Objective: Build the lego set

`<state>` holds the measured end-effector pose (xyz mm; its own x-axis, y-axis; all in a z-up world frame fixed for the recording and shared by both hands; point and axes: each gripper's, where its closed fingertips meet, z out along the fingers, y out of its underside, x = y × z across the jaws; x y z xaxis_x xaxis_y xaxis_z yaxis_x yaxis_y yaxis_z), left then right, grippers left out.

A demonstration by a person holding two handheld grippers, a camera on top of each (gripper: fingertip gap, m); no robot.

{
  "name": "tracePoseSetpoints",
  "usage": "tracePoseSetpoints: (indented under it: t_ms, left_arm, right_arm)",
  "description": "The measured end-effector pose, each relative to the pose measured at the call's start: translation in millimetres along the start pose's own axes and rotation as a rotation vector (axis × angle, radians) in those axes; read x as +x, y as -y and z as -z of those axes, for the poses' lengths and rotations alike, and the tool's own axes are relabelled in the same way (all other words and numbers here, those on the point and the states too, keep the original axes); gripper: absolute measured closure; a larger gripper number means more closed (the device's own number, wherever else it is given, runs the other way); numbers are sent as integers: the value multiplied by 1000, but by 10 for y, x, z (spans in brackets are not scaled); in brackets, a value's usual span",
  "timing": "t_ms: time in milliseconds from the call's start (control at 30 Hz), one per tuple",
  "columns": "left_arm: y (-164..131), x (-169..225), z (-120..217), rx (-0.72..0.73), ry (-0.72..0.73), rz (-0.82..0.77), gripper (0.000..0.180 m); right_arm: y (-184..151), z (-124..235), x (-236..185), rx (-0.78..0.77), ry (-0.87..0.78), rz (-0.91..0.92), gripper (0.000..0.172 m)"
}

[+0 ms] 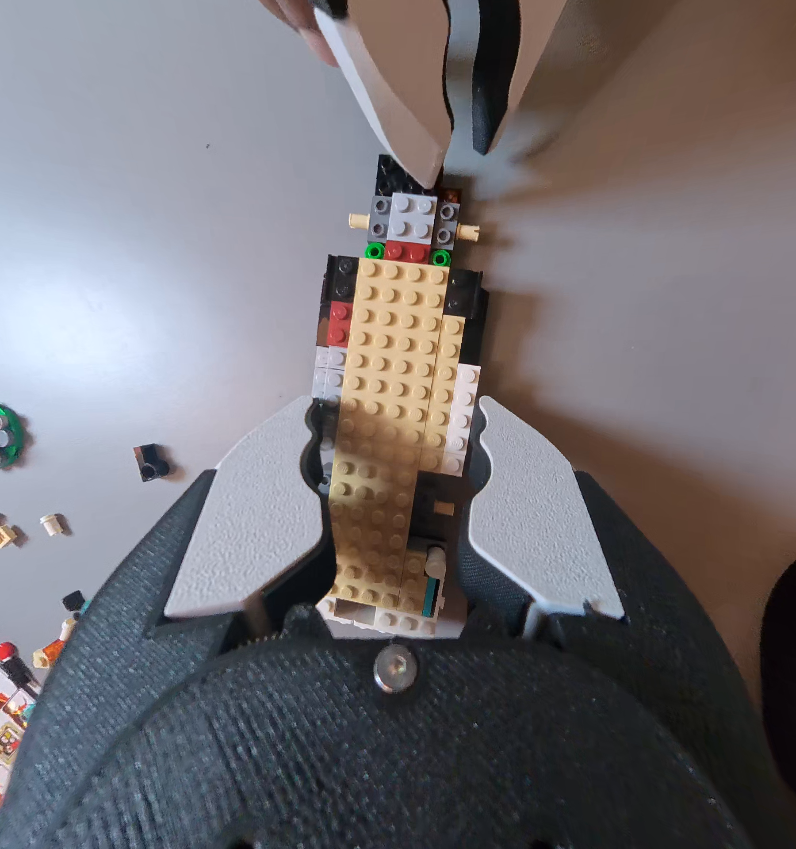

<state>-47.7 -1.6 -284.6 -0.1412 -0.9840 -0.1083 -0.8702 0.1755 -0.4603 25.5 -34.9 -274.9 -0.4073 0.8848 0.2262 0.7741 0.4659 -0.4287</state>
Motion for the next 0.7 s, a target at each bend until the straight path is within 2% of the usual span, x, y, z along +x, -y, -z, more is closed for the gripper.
tracePoseSetpoints:
  t_ms: [167, 300, 700]
  left_arm:
    - [-7, 6, -1, -37, -10, -12, 118]
    - [-24, 8, 4, -62, -21, -28, 118]
    - [-52, 0, 8, -143, -39, -60, 119]
  right_arm:
    - [-62, 161, -7, 42, -59, -26, 152]
    - [-169, 126, -71, 55, -85, -65, 151]
    - [-36, 92, -34, 136, -156, -16, 152]
